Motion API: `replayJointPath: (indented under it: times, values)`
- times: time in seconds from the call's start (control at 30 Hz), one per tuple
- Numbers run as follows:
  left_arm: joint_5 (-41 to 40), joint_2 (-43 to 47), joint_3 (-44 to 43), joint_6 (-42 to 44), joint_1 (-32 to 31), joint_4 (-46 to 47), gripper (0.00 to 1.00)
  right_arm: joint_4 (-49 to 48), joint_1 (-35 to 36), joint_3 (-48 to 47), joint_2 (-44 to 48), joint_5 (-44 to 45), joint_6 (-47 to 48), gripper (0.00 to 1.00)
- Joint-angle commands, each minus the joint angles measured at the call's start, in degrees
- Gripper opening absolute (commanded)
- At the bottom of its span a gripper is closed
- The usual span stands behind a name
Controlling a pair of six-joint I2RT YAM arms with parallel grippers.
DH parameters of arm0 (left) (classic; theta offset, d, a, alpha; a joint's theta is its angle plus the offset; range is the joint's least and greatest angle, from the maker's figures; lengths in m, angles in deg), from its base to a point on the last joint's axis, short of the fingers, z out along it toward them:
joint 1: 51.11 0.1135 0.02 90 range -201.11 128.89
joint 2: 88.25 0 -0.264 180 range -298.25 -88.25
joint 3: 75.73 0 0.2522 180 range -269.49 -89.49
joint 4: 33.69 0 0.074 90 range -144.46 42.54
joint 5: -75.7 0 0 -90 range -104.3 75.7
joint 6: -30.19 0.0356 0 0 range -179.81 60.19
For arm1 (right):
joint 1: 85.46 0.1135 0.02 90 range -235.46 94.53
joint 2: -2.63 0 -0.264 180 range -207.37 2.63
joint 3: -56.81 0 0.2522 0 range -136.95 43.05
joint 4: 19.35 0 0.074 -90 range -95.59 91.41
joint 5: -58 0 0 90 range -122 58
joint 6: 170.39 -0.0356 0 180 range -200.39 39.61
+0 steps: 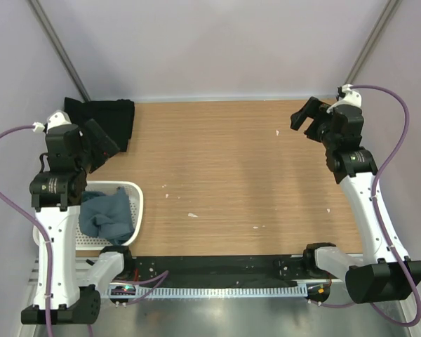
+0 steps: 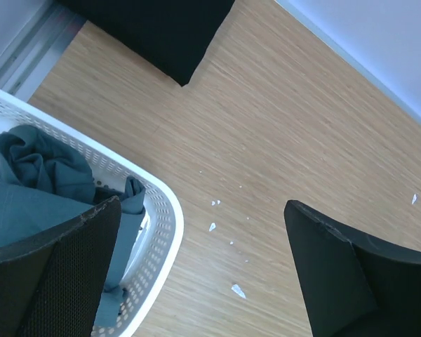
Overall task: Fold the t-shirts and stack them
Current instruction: Grab the tshirt from the pile
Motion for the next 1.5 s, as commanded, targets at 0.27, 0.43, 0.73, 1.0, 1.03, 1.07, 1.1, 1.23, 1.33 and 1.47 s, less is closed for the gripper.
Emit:
replayJointPath:
  times: [0.27,0.43,0.73,1.0,1.03,1.07,1.1,1.23,1.33,1.47]
  values:
    - [-3.0,10.3,12.4,-14.1,0.0,-0.4,1.00,1.7,-0.1,1.3,-0.1,-0.9,-2.6,1.00]
    - [-7.3,7.3,18.4,-26.3,0.0,-11.3,0.90,2.3,-0.1,4.3,0.0,-3.3,-4.5,1.00]
    - [-12.9,2.7,24.2,-29.7,9.4,-11.9,0.91,1.1,0.0,8.1,0.5,-2.6,-4.5,0.99]
    - [-4.7,-0.8,33.4,-25.3,25.5,-4.8,0.96,-0.3,-0.1,7.7,-1.1,-2.0,-4.8,1.00]
    - [-4.6,-1.2,34.1,-25.3,25.7,-2.6,0.96,-0.5,-0.1,7.4,-1.5,-1.9,-4.6,1.00]
    - [-4.3,-1.5,35.1,-25.4,25.8,-1.3,0.96,-0.7,-0.1,6.6,-2.5,-1.9,-4.4,1.00]
    - [-4.1,-1.6,36.4,-25.8,25.9,0.1,0.95,-0.6,-0.1,5.9,-3.0,-1.9,-4.3,1.00]
    - [-3.6,-2.4,39.4,-26.5,26.0,7.7,0.71,0.4,-0.1,2.2,-6.1,-1.9,-3.4,1.00]
    - [-4.4,-2.9,39.6,-25.5,25.9,9.0,0.28,1.5,0.0,-1.0,-7.9,-1.9,-2.4,1.00]
    - [-4.7,-0.7,33.7,-21.8,25.9,7.3,0.00,2.1,-0.1,-3.5,-8.3,1.3,-1.6,1.00]
